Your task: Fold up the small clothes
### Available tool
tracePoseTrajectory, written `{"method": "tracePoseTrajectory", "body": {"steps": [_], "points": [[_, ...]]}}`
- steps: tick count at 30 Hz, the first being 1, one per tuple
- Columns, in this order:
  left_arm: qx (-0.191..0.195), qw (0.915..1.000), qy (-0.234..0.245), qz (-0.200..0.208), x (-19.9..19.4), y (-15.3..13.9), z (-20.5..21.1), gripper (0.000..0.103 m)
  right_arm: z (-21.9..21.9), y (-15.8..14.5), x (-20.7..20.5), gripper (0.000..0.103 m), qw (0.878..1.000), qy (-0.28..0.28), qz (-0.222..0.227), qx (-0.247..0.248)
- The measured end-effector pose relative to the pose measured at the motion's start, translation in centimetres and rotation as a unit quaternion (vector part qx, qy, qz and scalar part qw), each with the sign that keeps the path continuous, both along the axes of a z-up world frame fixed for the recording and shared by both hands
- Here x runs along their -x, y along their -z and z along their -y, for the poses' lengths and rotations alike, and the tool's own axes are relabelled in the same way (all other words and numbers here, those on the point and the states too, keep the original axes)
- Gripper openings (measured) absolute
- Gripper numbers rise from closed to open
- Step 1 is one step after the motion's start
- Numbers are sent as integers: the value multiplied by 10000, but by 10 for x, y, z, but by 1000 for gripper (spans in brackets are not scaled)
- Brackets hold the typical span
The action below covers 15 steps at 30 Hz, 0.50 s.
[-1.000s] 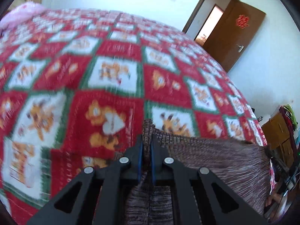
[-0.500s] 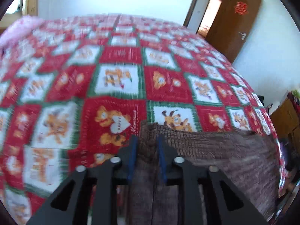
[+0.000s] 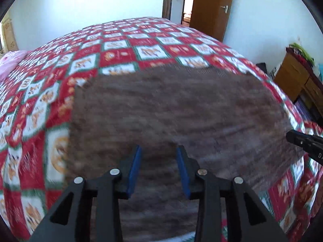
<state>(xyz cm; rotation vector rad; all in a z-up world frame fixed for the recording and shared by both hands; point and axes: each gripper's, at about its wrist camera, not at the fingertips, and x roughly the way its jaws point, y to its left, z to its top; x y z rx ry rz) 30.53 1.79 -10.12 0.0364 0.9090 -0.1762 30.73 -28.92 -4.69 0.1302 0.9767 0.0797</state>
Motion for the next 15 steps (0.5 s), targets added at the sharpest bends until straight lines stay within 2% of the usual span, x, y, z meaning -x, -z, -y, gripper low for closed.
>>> {"method": "tracePoseTrajectory", "body": {"steps": [3, 6, 10, 15], "points": [[-389, 9991, -42, 166, 6, 7, 12, 39, 3, 19, -1, 16, 9995, 107, -282, -70], [-606, 9973, -85, 397, 10, 11, 18, 41, 1, 20, 4, 16, 9999, 123, -104, -49], [-879, 9941, -127, 619, 13, 17, 25, 44, -8, 23, 8, 16, 9996, 83, 48, 274], [-1017, 9921, -175, 710, 16, 18, 27, 46, 3, 23, 7, 16, 9999, 132, 51, -50]]}}
